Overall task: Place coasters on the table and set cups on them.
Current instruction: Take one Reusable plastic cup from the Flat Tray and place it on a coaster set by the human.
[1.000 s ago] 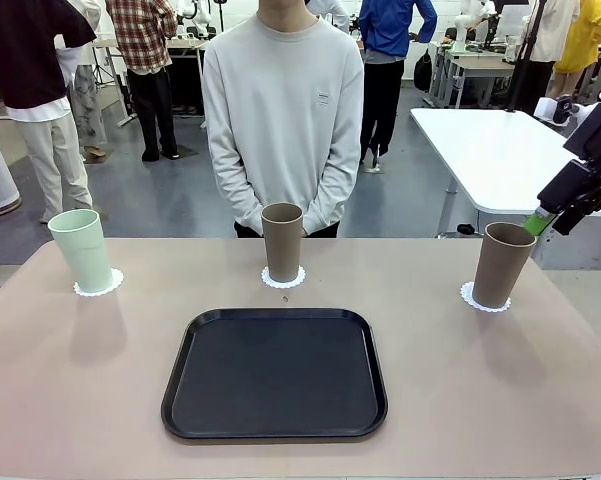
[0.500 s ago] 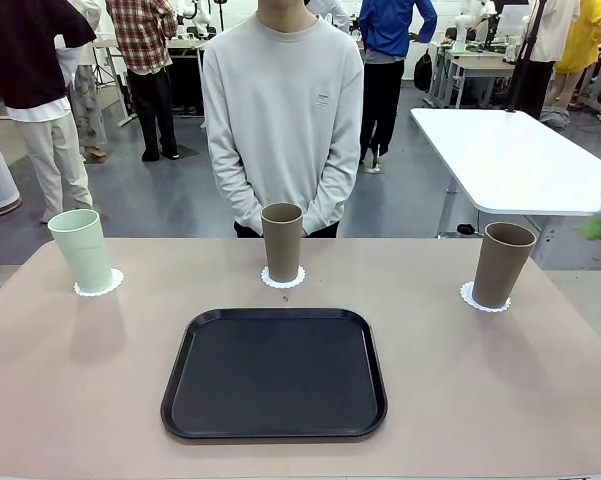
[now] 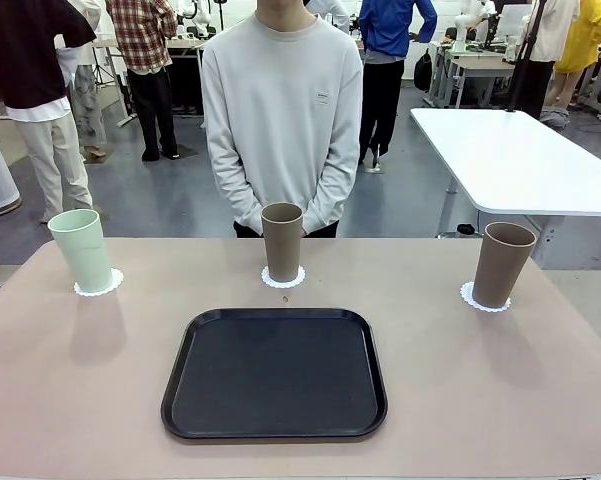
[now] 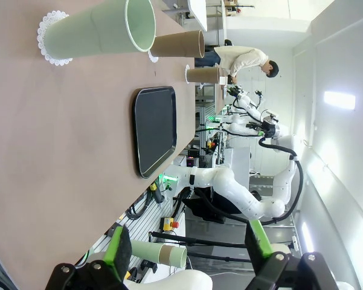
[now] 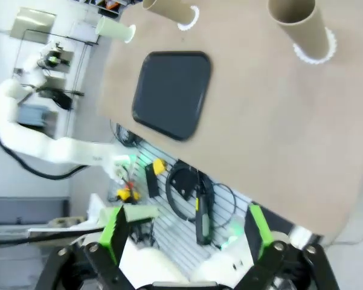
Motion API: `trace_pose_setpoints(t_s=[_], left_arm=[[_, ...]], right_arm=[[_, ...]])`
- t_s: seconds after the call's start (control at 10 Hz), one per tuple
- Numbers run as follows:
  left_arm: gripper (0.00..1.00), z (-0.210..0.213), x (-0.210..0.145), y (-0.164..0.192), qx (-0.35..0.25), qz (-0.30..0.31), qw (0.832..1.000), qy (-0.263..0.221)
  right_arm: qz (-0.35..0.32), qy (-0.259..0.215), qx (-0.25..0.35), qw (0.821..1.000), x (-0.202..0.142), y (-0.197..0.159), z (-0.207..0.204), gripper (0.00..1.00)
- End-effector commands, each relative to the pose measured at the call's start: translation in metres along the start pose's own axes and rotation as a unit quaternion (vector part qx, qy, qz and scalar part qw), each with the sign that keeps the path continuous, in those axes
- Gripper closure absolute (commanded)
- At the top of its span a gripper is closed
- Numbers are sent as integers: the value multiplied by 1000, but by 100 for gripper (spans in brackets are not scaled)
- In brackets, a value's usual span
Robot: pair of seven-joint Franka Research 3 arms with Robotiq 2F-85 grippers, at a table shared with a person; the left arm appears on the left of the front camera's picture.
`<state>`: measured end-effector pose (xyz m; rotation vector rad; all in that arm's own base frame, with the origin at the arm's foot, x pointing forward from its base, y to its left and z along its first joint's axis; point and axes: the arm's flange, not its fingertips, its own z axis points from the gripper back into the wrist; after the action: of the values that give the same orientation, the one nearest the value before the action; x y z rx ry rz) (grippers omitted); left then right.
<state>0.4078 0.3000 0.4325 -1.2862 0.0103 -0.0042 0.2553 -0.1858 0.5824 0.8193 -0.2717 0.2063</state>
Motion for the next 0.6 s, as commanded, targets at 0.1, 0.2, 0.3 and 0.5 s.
trace_pose_setpoints(t_s=[0.1,0.2,0.3,0.5], left_arm=[[0,0,-1,-4,0,4,1000,1],[0,0,-1,-4,0,4,1000,1],[0,0,-1,-4,0,4,1000,1],[0,0,-1,-4,0,4,1000,1]], right_arm=[[0,20,-9,1000,-7,-3,-12,0],[0,20,-9,1000,-7,-3,-12,0],[-3,4,-4,1000,1,0,-2,0],[-72,16,91,993,31,-40,44,0]])
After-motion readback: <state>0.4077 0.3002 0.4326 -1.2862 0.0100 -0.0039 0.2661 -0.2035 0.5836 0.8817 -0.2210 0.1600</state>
